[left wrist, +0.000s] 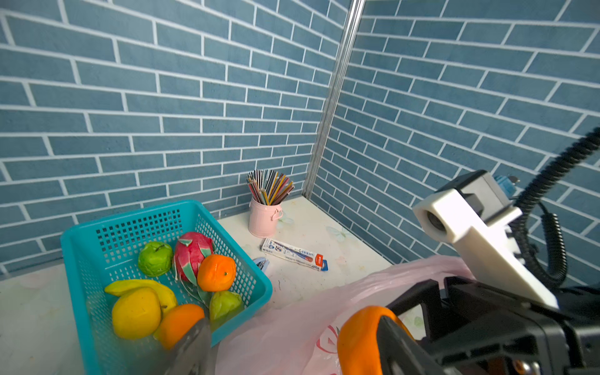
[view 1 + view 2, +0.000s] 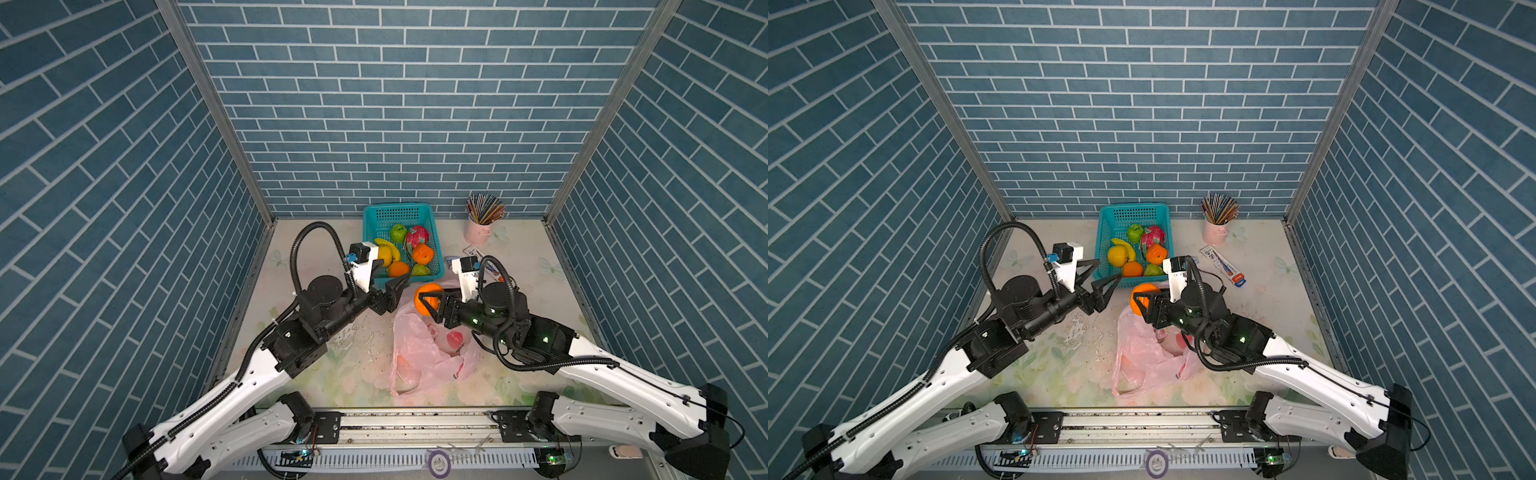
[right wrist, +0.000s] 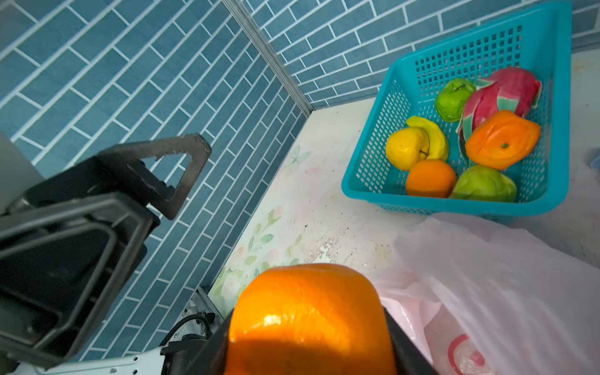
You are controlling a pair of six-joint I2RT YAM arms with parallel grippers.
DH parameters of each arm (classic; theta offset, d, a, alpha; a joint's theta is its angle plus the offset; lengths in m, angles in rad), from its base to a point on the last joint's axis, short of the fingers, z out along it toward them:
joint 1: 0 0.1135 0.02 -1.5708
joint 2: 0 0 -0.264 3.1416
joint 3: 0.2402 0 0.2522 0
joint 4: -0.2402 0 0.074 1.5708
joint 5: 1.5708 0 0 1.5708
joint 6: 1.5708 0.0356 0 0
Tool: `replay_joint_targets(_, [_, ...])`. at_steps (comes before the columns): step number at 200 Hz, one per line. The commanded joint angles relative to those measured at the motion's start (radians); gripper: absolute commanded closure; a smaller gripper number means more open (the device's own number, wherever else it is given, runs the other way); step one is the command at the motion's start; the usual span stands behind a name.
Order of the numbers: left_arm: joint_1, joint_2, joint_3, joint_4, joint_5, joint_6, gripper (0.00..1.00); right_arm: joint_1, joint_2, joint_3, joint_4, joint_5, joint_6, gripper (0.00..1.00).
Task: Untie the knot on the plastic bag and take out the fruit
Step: 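Lift the orange out of the bag with the right gripper toward the basket, then pass the orange from the right gripper to the left gripper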
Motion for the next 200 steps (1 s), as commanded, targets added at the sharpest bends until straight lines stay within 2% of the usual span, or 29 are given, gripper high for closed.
replay_joint_targets(1, [0.006,-0.05,-0.048,0.033,-0.015,0.073,0.2,-0.02,0.03,0.05,0.05,-0.038,-0.06,0.5])
replay_joint_targets(46, [0.007,-0.12,-0.142,0.151,0.1,0.241,0.2,-0.084,0.089,0.136,0.139,-0.131,-0.058,0.51])
replay_joint_targets(71, [0.006,-0.127,-0.144,0.179,0.151,0.349,0.2,-0.11,0.118,0.201,0.147,-0.171,-0.067,0.51])
replay_joint_targets(115, [0.013,-0.062,-0.049,0.161,0.191,0.565,0.2,-0.164,0.155,0.285,0.081,-0.217,-0.072,0.53])
replay_joint_targets(144, [0.032,-0.005,0.017,0.15,0.263,0.69,0.17,-0.196,0.18,0.337,-0.002,-0.281,-0.077,0.53])
replay_joint_targets(200, [0.059,0.128,0.142,0.124,0.385,0.836,0.13,-0.204,0.202,0.376,-0.036,-0.376,-0.092,0.53])
